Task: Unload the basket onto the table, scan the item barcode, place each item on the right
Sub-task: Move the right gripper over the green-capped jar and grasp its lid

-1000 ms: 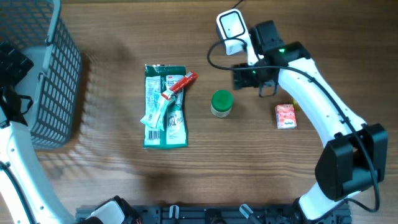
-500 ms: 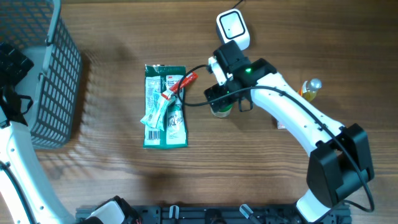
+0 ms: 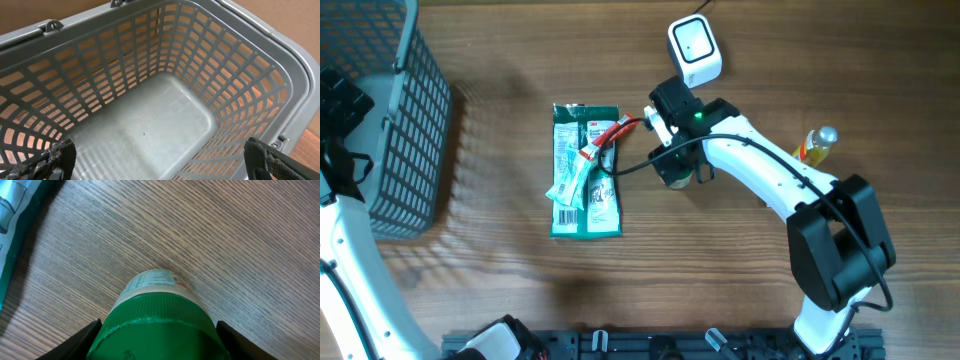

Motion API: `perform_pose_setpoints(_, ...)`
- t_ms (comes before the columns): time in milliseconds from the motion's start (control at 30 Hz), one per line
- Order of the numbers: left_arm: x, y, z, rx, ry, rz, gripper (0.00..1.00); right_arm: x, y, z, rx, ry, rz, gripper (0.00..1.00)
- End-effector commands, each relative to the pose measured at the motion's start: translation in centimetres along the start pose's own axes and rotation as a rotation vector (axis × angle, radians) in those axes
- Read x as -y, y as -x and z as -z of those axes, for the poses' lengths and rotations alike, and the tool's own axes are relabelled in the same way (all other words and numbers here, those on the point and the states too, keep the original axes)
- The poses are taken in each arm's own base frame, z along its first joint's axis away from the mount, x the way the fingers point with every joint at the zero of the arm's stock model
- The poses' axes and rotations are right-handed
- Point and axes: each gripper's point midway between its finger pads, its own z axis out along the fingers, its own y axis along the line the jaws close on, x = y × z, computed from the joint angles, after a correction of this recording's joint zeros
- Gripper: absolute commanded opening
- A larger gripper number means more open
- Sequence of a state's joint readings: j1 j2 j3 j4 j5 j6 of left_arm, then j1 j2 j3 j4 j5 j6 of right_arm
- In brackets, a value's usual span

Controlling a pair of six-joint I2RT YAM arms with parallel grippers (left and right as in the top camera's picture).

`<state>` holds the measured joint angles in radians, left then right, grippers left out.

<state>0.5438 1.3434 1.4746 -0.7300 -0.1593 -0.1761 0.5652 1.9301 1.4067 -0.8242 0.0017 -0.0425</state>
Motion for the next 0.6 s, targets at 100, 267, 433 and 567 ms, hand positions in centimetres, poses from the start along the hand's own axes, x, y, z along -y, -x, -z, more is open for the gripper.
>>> perform_pose_setpoints(100, 0.0, 0.3, 0.2, 0.008, -0.004, -0.015, 1.00, 2.0, -2.7, -0.6, -0.089, -0.136, -0.354, 0.61)
perform_pose_setpoints(267, 0.0, 0.3, 0.2, 0.009, -0.004, -0.015, 1.00, 1.4, -5.5, -0.2, -0.202, -0.141, -0.499, 0.73)
perform_pose_setpoints(433, 0.0, 0.3, 0.2, 0.009, -0.004, -0.015, 1.00, 1.4, -5.4, -0.2, -0.200, -0.137, -0.473, 1.00)
perform_pose_setpoints(567, 0.0, 0.3, 0.2, 0.009, -0.004, -0.015, 1.00, 0.9, -5.3, -0.3, -0.200, -0.111, -0.477, 0.98)
